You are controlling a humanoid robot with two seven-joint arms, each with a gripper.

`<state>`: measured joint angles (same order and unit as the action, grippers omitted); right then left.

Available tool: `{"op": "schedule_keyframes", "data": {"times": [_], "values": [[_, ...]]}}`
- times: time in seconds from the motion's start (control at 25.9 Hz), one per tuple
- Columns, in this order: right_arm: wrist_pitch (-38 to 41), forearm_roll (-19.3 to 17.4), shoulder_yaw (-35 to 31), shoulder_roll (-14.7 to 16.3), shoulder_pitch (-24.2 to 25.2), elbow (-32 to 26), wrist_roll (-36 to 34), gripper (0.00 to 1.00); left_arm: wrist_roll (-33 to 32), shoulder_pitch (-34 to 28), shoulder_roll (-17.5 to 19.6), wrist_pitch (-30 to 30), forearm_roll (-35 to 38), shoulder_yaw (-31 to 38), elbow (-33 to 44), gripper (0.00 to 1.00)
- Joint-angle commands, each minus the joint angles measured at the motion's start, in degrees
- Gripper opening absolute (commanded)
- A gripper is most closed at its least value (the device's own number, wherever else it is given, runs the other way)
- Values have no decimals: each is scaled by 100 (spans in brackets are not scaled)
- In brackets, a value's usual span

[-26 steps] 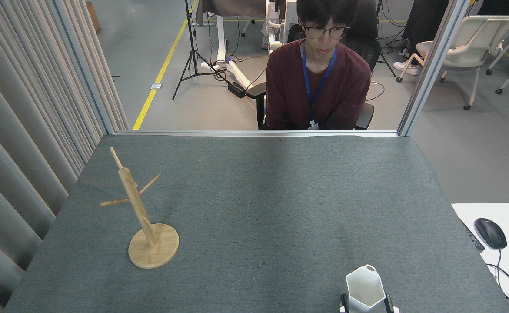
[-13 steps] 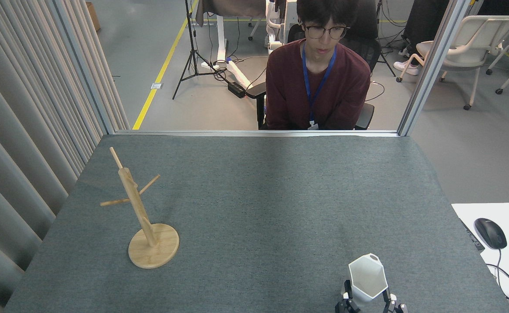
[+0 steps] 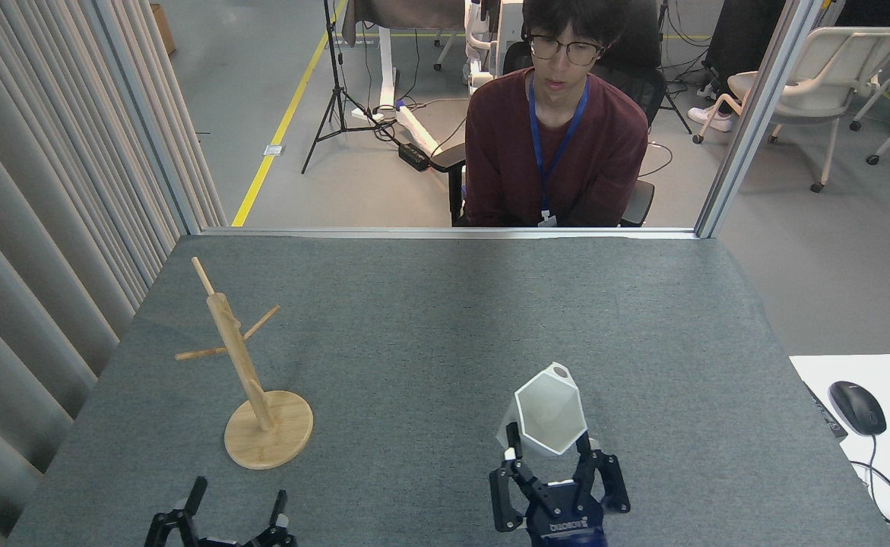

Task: Hang cup on storage rack
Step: 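Raise the right gripper to the white cup and close around its rim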

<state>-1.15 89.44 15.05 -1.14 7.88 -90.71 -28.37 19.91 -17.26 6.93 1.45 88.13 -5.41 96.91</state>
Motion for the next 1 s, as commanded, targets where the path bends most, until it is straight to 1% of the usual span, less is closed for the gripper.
{"op": "schedule_keyframes", "data": {"times": [0.0,0.04,0.15,0.31,0.39,0.54,0.73,0.97], "values": [[-35,364,428,-211,-102,53,-2,43,-13,363,-25,4,319,-558,-208,99],[-35,443,499,-229,-94,71,-2,43,-4,451,-34,4,415,-698,-278,99],[-70,469,789,-246,-76,98,-2,43,40,688,-34,13,618,-1059,-515,99],[-52,487,903,-211,56,98,-28,43,75,970,-8,101,644,-1279,-726,99],[-17,487,894,-158,161,98,-37,43,233,987,10,356,644,-1287,-718,99],[18,487,894,-53,258,98,-178,43,707,970,63,1103,635,-1279,-674,99],[27,478,894,70,355,89,-195,44,831,1014,133,1630,635,-1305,-683,99],[106,478,894,105,346,89,-204,44,831,1066,159,1780,723,-1551,-683,99]]}}
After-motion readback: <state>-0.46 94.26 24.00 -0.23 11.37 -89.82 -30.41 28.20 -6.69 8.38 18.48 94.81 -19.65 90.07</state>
